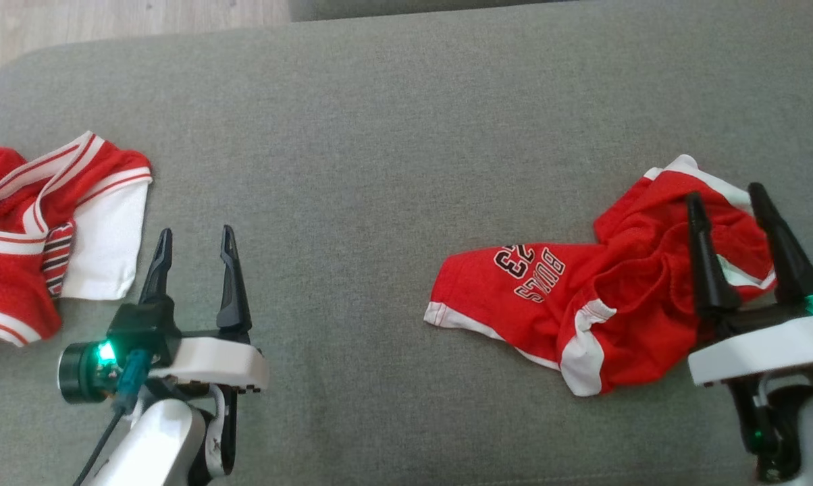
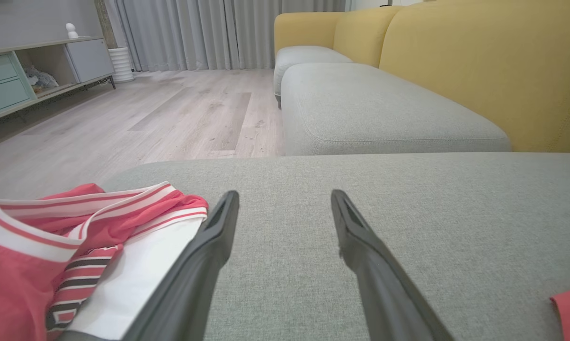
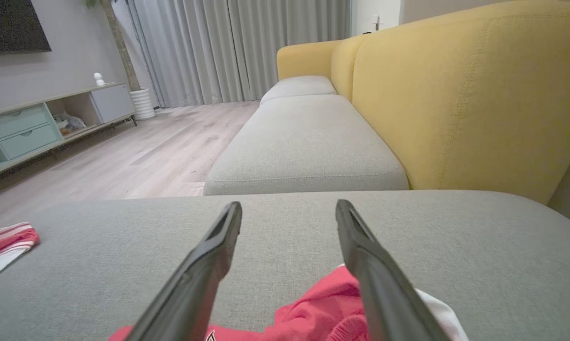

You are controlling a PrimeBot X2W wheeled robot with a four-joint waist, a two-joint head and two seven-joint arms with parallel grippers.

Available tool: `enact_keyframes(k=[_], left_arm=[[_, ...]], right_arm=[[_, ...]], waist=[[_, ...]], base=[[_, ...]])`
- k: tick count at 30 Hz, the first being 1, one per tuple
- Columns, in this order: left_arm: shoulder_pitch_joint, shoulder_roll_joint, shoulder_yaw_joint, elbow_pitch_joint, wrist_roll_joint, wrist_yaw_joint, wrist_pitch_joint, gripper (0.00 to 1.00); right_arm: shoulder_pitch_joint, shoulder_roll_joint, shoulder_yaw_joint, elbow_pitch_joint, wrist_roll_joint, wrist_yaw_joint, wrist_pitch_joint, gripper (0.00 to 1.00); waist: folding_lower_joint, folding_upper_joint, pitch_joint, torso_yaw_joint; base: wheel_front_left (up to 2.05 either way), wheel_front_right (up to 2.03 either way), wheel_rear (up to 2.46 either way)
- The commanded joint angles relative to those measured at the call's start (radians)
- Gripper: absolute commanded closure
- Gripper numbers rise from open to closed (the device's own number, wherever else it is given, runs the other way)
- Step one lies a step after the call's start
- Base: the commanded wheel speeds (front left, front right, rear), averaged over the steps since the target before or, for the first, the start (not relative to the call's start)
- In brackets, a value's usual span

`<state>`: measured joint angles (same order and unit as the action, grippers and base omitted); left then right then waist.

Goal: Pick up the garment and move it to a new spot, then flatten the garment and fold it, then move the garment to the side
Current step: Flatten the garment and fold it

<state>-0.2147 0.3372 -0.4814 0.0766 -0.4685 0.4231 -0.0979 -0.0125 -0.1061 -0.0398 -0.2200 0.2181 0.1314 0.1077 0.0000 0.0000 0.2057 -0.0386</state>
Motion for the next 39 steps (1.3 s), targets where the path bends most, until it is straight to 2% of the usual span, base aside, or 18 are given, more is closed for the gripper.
enact_keyframes(k=[1, 7, 24, 32, 39], left_arm=[[-0.016, 0.032, 0.038, -0.035, -0.01, 0.008, 0.0, 0.0], [0.003, 0.04, 0.041, -0.042, -0.016, 0.015, 0.003, 0.0], [0.005, 0.048, 0.038, -0.065, -0.016, 0.031, 0.009, 0.0], [-0.009, 0.046, 0.033, -0.067, -0.014, 0.034, 0.008, 0.0], [-0.022, 0.035, 0.029, -0.052, -0.019, 0.03, -0.001, 0.0]], right_arm=[[-0.018, -0.017, 0.035, -0.047, -0.001, -0.001, 0.004, 0.0], [0.004, -0.015, 0.07, -0.067, 0.008, -0.001, 0.011, 0.0], [-0.002, -0.026, 0.078, -0.065, 0.026, -0.001, 0.039, 0.0], [0.023, -0.109, 0.21, 0.04, 0.078, -0.001, 0.167, 0.0], [0.004, -0.215, 0.352, 0.146, 0.133, -0.001, 0.279, 0.0]], waist=[[0.0, 0.0, -0.007, 0.003], [0.0, 0.0, -0.02, 0.003], [0.0, 0.0, 0.001, 0.002], [0.0, 0.0, 0.021, 0.004], [0.0, 0.0, 0.037, 0.007]], base=[[0.0, 0.0, 0.0], [0.0, 0.0, 0.0], [0.0, 0.0, 0.0], [0.0, 0.0, 0.0], [0.0, 0.0, 0.0]])
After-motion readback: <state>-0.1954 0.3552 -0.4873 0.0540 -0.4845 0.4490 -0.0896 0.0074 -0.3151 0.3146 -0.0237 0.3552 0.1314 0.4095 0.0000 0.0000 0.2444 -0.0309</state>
